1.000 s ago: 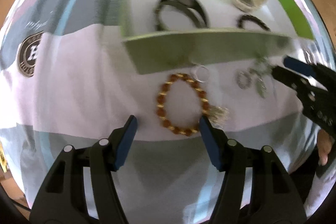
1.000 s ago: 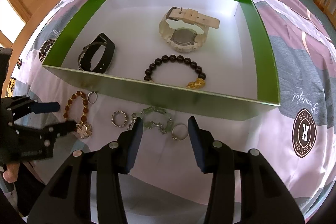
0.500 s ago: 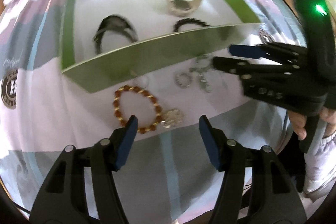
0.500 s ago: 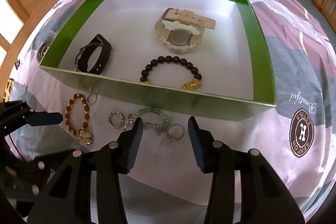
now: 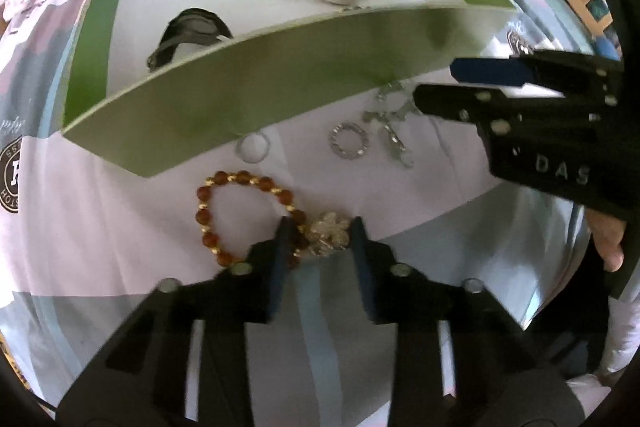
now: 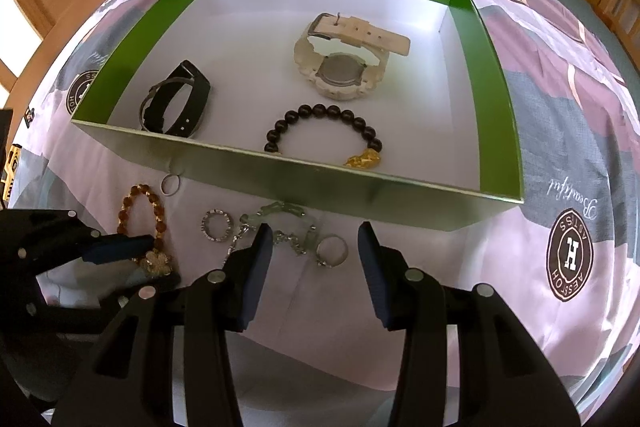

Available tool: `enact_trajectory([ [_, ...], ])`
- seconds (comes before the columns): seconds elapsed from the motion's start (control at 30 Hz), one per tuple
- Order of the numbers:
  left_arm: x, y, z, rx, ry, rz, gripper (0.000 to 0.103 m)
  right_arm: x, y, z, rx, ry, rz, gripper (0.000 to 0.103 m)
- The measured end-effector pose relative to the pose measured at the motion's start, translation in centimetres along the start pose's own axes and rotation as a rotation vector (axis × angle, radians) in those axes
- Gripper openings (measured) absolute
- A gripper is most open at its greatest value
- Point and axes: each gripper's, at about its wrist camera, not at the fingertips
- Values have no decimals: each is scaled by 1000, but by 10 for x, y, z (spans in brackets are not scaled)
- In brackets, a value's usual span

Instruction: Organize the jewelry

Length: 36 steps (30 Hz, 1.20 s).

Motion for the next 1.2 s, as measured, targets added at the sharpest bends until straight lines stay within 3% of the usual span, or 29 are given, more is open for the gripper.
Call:
enact_trajectory([
  [0.6,6,5,1,-13,6,-11,22,-5,-16,-1,-89,32,34,45],
  [0.77,5,3,2,-18,11,-19,23,-5,-18,0,-122,41,-25,45],
  [1.07,1,1,1,-19,15,-23,26,-1,23,6,29,-19,-93,45],
  [1.2,1,1,1,-19,15,-21,26,-10,33,10,86,3,-71,43],
])
Point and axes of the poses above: each gripper's, at about its wrist camera, not at the fingertips, and x roughly against the way its jaws point, y to its left, z to its underside, and after that the axes turned 2 degrees about -y, right-handed
